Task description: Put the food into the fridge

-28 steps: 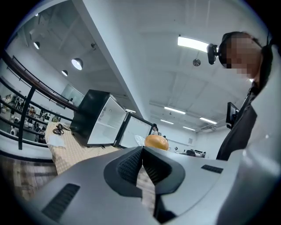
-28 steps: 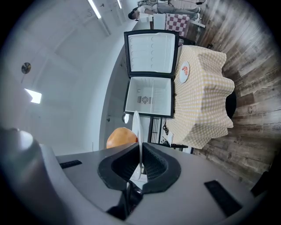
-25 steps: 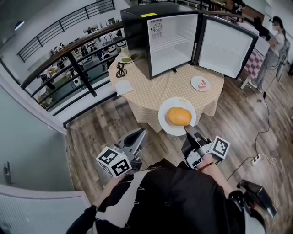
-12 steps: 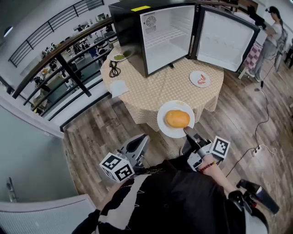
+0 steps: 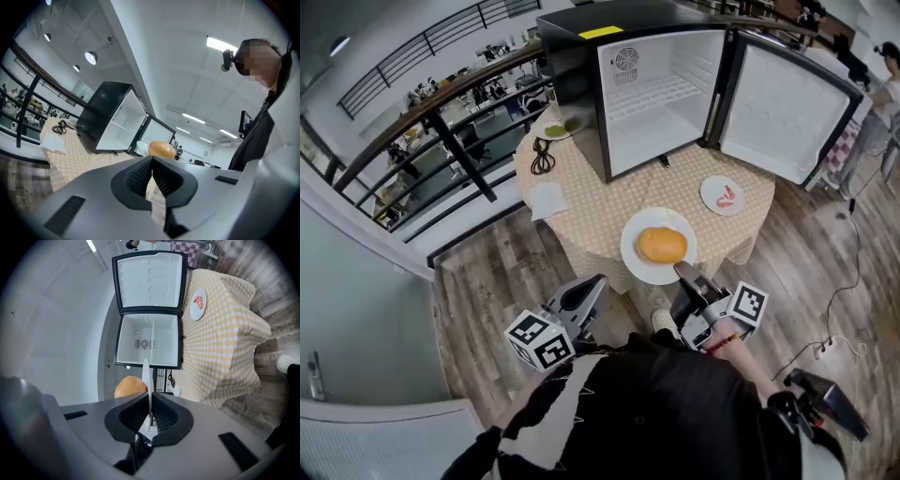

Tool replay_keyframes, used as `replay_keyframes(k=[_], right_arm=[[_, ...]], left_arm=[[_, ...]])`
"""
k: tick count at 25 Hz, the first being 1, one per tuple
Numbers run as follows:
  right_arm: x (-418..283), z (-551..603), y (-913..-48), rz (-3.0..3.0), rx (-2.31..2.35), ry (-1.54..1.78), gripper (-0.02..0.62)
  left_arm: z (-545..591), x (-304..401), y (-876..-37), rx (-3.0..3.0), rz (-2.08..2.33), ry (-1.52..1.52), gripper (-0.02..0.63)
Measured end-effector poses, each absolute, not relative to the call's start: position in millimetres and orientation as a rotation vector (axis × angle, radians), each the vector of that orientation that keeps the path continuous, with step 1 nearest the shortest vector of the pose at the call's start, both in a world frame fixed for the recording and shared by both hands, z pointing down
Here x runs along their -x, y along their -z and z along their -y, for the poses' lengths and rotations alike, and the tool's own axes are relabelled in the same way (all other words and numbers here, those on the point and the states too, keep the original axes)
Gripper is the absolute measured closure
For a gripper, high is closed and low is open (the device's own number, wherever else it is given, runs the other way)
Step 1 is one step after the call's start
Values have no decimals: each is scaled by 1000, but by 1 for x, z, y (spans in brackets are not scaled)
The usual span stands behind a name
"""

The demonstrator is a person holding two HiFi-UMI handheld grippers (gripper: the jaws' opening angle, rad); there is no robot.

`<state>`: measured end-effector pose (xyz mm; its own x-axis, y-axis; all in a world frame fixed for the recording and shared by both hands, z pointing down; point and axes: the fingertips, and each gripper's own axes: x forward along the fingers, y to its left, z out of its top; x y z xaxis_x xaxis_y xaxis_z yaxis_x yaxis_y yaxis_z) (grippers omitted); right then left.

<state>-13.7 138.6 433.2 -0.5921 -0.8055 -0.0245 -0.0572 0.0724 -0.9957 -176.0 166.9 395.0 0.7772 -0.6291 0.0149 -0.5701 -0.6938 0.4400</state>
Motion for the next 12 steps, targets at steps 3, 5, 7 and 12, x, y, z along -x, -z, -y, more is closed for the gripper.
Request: replay_keyframes(k=[3, 5, 7, 12], right_arm=[[-1, -105, -429, -1766, 837, 1593, 572], [-10, -77, -424, -1785, 824, 1601, 572], [-19, -49, -419, -1801, 810, 1607, 571], [-47, 8, -418, -1816, 802, 1631, 571]], left_arm=[[-138, 165, -388, -2540, 957, 209, 594], [-114, 156, -383, -2536, 982, 215, 594], [-88, 146, -379, -2535, 999, 216, 594], [-33, 117, -373, -2513, 1029, 238, 594]])
